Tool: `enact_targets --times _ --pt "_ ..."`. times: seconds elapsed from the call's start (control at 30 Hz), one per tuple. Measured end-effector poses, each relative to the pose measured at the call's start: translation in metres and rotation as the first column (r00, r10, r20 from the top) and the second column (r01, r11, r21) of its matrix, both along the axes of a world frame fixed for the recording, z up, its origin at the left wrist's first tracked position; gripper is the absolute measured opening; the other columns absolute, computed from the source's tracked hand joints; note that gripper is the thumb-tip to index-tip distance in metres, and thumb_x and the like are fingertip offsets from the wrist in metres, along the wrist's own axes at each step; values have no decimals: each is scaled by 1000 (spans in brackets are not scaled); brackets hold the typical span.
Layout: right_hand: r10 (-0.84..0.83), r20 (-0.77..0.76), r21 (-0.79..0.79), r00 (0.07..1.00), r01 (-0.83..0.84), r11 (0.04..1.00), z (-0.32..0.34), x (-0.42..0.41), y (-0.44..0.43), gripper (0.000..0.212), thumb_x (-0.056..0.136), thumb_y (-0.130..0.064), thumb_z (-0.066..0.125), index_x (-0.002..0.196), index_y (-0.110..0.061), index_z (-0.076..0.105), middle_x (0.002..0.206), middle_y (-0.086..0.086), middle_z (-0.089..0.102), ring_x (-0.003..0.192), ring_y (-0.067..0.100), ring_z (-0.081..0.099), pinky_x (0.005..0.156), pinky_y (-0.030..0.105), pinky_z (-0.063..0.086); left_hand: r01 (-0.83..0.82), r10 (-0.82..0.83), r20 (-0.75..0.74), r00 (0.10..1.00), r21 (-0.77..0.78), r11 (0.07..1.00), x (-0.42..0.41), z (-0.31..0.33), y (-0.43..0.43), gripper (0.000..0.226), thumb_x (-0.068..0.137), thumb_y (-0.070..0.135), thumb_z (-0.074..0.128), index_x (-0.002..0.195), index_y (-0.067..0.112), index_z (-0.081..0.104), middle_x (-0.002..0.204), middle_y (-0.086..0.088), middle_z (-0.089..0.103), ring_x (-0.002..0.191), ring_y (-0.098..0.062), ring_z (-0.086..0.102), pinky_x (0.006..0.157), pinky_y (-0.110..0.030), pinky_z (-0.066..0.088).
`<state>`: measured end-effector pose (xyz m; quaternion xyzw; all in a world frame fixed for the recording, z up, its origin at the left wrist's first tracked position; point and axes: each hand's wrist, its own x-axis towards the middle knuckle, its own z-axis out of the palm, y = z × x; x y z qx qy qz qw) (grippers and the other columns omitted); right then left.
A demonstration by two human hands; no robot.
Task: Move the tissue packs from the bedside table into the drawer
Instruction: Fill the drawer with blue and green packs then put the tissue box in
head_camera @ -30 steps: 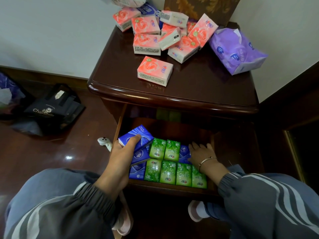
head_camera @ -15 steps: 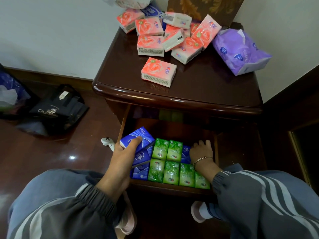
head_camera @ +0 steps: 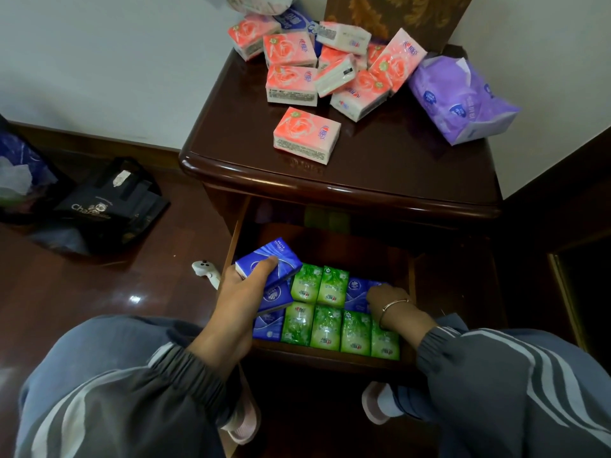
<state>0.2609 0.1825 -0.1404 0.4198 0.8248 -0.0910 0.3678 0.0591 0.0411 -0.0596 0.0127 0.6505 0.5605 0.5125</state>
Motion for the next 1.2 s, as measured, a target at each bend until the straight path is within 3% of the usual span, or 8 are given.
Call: enact_targets --times 0.13,0.3,0.47,0.8,0.9,0.97,1.03,1.2 --pt "-299 -372 -116 879 276 954 27 -9 5 29 96 -24 45 109 -6 64 116 14 64 106 29 59 89 34 47 113 -113 -10 994 9 994 3 -1 -1 48 81 36 71 120 12 56 107 -16 71 91 -33 71 82 -50 57" --pt "-825 -505 -760 253 322 564 84 -30 -23 33 94 -43 45 101 -20 67 89 -4 72 77 8 69 67 23 51 278 -277 -46 960 14 960 17 -2 2 47 79 36 73 117 13 57 108 -11 71 96 -28 70 90 -50 54" --pt "-805 -554 -753 211 285 593 102 -24 -39 12 86 -23 64 97 -19 64 83 0 65 67 4 60 54 17 49 414 -411 -92 907 8 910 43 -5 9 53 81 36 70 123 11 52 115 -14 68 102 -26 68 93 -43 53" --pt "-929 -335 -916 -159 287 282 96 1 7 11 86 -3 61 94 -11 64 75 2 66 59 6 62 48 12 49 346 -363 159 918 127 930 57 -6 25 36 96 22 51 126 2 52 111 -13 70 89 -20 70 77 -32 58" --pt "-837 -547 -732 0 486 478 79 10 25 23 86 -2 60 109 -4 62 76 3 62 62 8 61 50 12 49 331 -331 32 943 5 944 52 -15 25 38 92 7 58 127 1 45 108 -13 67 83 -21 66 90 -44 53" --pt "-654 -663 -402 365 564 721 65 16 35 21 85 -5 62 105 -3 66 84 12 66 79 22 65 70 25 52 299 -299 -21 954 -28 954 45 -20 26 29 90 10 62 116 7 49 105 -10 68 86 -23 66 95 -48 50" --pt "-455 -553 -90 698 492 866 52 18 36 22 84 -10 61 105 -9 69 101 13 70 96 29 64 84 32 50 253 -256 -57 965 -60 966 36 -23 26 20 88 12 66 102 15 51 103 -10 68 89 -24 67 95 -50 51" --pt "-133 -267 180 954 186 966 27 6 18 24 90 -9 47 105 -15 65 109 9 66 110 28 53 89 36 43 205 -212 -82 974 -84 975 30 -26 25 23 86 14 68 99 19 50 93 -2 65 81 -20 67 88 -44 54"
